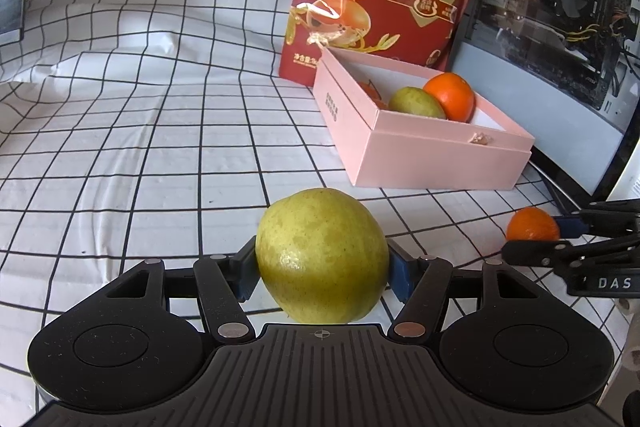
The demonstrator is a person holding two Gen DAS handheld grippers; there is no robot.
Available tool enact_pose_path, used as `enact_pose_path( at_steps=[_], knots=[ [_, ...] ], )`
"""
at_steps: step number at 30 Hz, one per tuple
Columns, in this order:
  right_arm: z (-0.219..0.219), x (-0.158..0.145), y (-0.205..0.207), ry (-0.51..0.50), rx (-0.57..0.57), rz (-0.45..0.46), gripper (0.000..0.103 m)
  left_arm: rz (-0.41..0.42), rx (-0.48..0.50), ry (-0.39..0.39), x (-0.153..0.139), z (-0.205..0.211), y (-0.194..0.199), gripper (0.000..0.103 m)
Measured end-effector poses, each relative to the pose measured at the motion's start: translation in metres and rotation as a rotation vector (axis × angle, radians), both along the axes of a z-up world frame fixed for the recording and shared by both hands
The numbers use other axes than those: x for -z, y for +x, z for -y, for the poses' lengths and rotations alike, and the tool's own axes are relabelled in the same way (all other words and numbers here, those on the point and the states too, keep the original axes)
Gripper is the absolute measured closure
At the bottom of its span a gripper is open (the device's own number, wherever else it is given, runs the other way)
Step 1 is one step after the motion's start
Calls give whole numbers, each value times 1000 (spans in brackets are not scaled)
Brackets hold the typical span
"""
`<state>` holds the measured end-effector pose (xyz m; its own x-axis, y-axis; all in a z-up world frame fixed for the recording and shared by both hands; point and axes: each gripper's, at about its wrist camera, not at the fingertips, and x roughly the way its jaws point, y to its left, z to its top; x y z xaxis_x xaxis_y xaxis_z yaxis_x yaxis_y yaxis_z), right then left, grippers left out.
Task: Organize fruits
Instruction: 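Grasp the tangerine on the cloth with the right gripper while the left holds the pear, then lower the pear and tangerine into the pink box and open both grippers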
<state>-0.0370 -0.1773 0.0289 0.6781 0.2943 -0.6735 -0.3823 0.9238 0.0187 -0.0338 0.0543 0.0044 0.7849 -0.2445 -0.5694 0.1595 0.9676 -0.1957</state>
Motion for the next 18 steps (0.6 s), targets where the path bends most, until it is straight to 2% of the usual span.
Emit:
enact_pose_path(
  at_steps=[3,5,8,12,15,18],
  knots=[
    [8,-5,0,4,21,16,58,-27,32,-92,-4,-3,14,35],
    [11,-13,2,3,33,39,58,-17,50,-136,-16,0,26,35],
    [13,-35,9,15,41,90,58,59,85,-182,-53,11,48,35],
    [9,-81,24,1,59,205,58,125,160,-288,-116,29,104,35],
    [8,-111,47,-13,102,264,58,92,191,-283,-140,49,154,35],
    [8,-121,75,-24,155,255,58,-1,141,-248,-134,63,197,35]
  ],
)
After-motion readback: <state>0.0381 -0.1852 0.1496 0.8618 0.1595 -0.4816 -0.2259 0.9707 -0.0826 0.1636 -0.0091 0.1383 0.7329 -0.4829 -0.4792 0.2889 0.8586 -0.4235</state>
